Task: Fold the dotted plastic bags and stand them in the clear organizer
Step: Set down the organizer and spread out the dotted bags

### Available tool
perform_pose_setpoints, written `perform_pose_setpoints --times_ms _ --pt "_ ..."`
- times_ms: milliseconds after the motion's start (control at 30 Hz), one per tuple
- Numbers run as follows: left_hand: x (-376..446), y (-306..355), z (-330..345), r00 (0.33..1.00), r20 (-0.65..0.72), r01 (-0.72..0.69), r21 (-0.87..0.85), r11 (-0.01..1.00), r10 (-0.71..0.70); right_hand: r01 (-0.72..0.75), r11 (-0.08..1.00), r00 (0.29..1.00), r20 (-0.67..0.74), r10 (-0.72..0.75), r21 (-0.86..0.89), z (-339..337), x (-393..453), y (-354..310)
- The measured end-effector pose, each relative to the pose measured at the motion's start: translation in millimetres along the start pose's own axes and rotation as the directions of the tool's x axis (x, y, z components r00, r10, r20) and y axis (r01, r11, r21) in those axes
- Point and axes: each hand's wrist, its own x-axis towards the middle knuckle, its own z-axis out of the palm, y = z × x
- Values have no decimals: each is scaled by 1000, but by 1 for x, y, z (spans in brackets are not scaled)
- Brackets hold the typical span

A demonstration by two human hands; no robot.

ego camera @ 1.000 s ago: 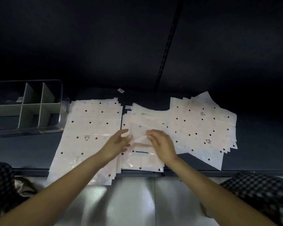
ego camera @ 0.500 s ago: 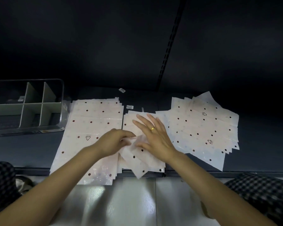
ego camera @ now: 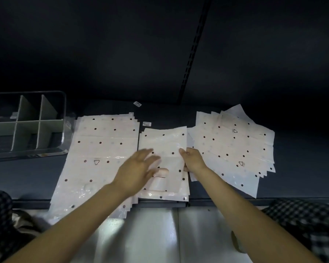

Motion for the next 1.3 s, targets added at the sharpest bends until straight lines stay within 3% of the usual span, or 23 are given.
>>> perform_pose_setpoints --times_ms 67,133,233,333,433,533,700,900,1133,1200,1233,1300 --pt "-10 -4 25 984 179 -14 78 997 -1 24 996 999 -33 -27 -90 -8 5 5" --pt "-17 -7 41 963 271 -51 145 988 10 94 971 984 -129 -124 -219 -28 10 9" --pt "-21 -7 50 955 297 -76 175 982 21 59 864 917 -315 -244 -500 -74 19 26" --pt "-22 -8 52 955 296 -91 177 980 36 -89 735 935 -312 -172 -672 -117 20 54" --pt "-24 -8 53 952 304 -99 165 981 45 -51 769 948 -273 -163 -637 -132 19 76" --pt "-25 -9 54 947 317 -98 153 983 45 12 837 888 -379 -260 -547 -132 20 76" --pt "-21 -10 52 940 338 -71 86 994 38 -27 782 889 -373 -266 -623 -127 17 71" --pt "-23 -6 54 943 331 -52 83 995 22 -84 750 947 -286 -144 -656 -128 18 66" --pt "-28 -5 53 940 340 -48 82 995 18 22 869 888 -389 -244 -495 -139 29 72" --pt "-29 -5 53 939 344 -47 98 994 11 36 921 930 -323 -173 -387 -143 33 77" --pt "-29 -5 54 937 349 -48 112 993 6 29 910 951 -269 -153 -414 -145 34 80" --pt "-30 -5 55 938 346 -41 109 993 1 4 786 977 -167 -136 -618 -148 35 85"
